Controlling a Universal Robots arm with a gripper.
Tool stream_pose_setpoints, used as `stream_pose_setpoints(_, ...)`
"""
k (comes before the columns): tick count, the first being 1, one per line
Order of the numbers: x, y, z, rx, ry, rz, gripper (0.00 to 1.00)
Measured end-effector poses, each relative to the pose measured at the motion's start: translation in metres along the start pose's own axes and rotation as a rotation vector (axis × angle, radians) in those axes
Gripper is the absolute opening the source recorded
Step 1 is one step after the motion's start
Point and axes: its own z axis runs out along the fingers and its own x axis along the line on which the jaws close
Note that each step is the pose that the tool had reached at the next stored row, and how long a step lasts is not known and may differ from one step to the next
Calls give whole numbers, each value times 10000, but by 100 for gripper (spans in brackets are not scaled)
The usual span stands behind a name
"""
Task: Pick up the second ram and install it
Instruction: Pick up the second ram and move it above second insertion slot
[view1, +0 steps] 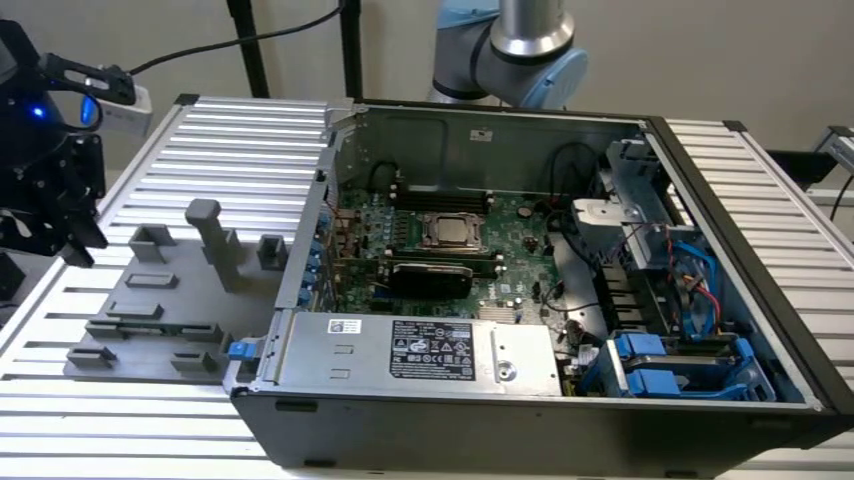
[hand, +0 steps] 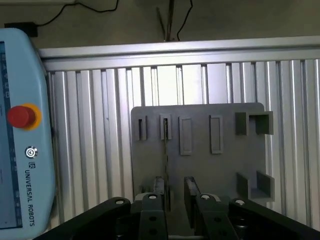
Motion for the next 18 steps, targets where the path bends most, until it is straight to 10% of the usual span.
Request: stream_pose_setpoints(18,-3,-160,315,-2,1,-162,30)
